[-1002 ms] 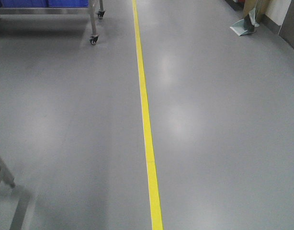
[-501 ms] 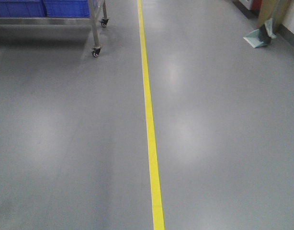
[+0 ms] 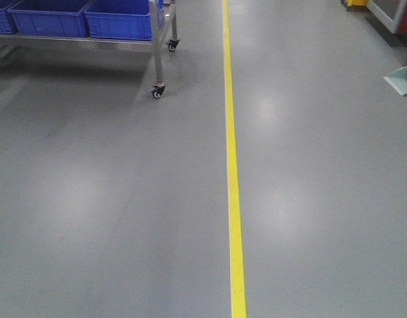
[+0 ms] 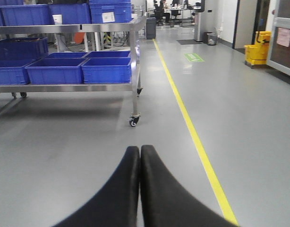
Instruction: Pour parts from conveyor to right shelf
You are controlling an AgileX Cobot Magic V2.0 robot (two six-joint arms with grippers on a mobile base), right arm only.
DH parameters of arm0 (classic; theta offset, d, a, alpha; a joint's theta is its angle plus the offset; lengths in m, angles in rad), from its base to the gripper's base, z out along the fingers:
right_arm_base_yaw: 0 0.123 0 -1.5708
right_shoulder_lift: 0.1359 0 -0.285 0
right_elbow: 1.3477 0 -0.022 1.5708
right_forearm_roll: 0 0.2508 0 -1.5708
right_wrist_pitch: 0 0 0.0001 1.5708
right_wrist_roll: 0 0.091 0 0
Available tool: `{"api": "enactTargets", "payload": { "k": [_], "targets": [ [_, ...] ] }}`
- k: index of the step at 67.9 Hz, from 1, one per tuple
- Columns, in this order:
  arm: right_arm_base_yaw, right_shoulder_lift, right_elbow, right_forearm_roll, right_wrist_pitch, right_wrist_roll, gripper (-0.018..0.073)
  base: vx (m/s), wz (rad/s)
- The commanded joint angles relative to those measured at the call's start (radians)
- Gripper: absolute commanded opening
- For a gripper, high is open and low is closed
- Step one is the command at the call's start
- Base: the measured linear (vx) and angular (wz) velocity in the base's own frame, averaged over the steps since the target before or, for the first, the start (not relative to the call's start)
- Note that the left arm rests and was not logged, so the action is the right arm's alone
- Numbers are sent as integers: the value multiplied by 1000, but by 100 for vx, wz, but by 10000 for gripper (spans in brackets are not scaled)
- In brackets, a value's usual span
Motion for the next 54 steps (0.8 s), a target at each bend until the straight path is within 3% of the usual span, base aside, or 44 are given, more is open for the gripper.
{"api": "enactTargets", "payload": {
  "k": [1,54],
  "targets": [
    [1,14,-28,7,-81,0,-3,59,19],
    [1,14,-28,7,-81,0,-3,57,32]
  ]
}}
